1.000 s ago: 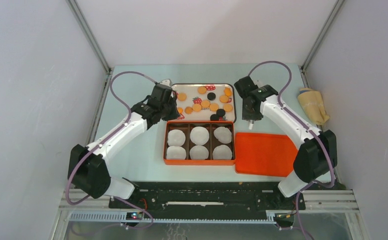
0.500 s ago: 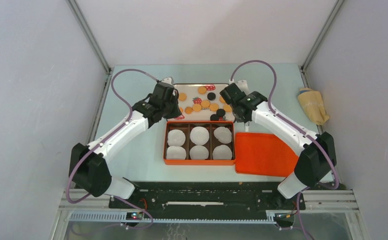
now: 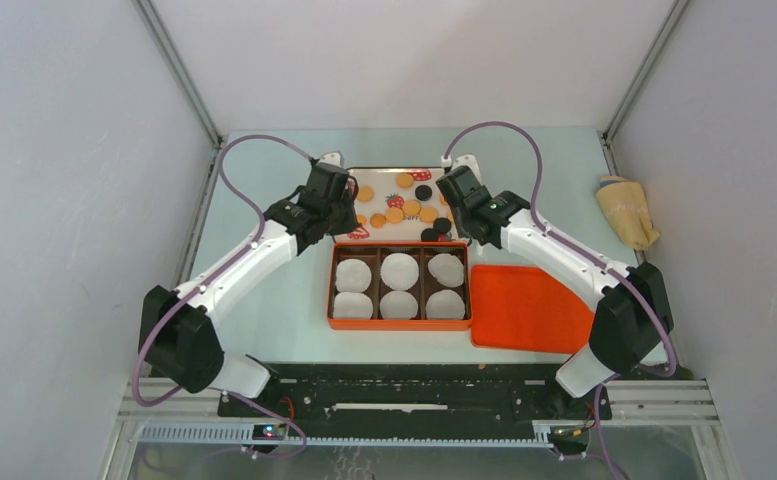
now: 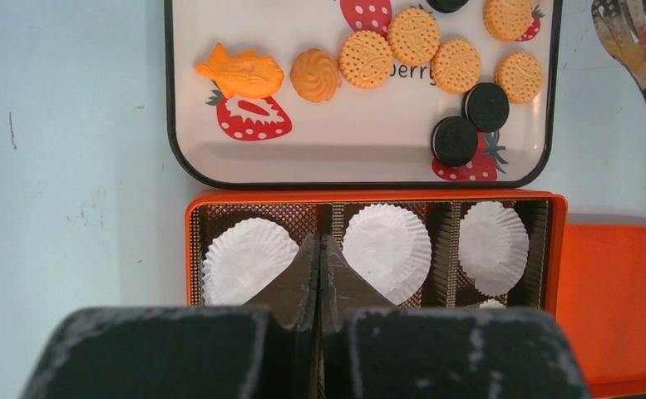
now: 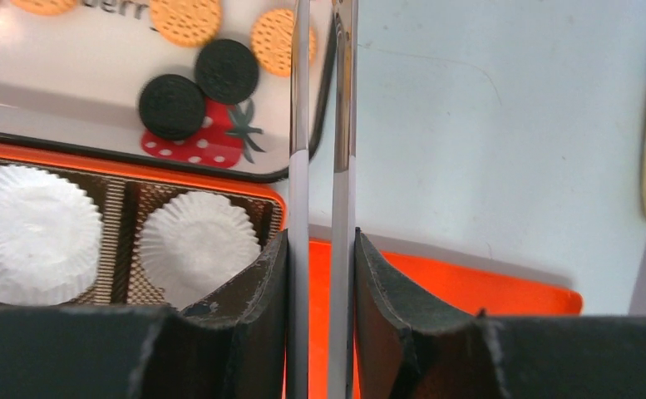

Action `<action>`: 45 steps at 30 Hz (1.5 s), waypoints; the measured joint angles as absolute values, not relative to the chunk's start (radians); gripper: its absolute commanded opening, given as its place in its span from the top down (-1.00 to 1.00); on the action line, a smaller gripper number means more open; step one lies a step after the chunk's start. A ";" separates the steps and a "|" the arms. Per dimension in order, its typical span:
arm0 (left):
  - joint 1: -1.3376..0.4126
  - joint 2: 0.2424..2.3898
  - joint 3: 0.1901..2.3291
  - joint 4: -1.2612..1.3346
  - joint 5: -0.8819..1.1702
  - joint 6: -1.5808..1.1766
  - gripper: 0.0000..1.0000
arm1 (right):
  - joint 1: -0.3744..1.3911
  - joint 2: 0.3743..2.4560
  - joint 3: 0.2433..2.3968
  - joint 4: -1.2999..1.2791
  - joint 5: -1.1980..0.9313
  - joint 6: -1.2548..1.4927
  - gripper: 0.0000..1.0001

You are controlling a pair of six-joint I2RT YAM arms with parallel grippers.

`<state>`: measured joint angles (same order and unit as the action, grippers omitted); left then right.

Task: Pack the cookies

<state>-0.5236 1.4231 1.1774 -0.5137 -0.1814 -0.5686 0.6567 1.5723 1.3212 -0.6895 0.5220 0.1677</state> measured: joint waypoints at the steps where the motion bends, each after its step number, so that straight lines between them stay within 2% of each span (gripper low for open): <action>1: -0.524 1.423 1.177 -0.515 -0.183 -0.569 0.99 | 0.656 1.572 1.320 -0.679 0.509 0.163 0.30; 12: -0.524 1.423 1.177 -0.531 -0.218 -0.569 0.99 | 0.649 1.664 1.320 -0.540 0.363 0.137 0.19; 18: -0.524 1.423 1.177 -0.543 -0.237 -0.568 0.99 | 0.649 1.766 1.340 -0.530 0.320 0.139 -0.02; 35: -0.524 1.420 1.177 -0.556 -0.259 -0.567 0.99 | 0.637 1.947 1.560 -0.580 0.312 0.159 -0.04; 40: -0.523 1.420 1.177 -0.557 -0.254 -0.567 0.99 | 0.636 1.974 1.567 -0.620 0.329 0.158 0.07; 45: -0.523 1.420 1.177 -0.557 -0.246 -0.567 0.99 | 0.637 1.996 1.580 -0.648 0.357 0.160 0.46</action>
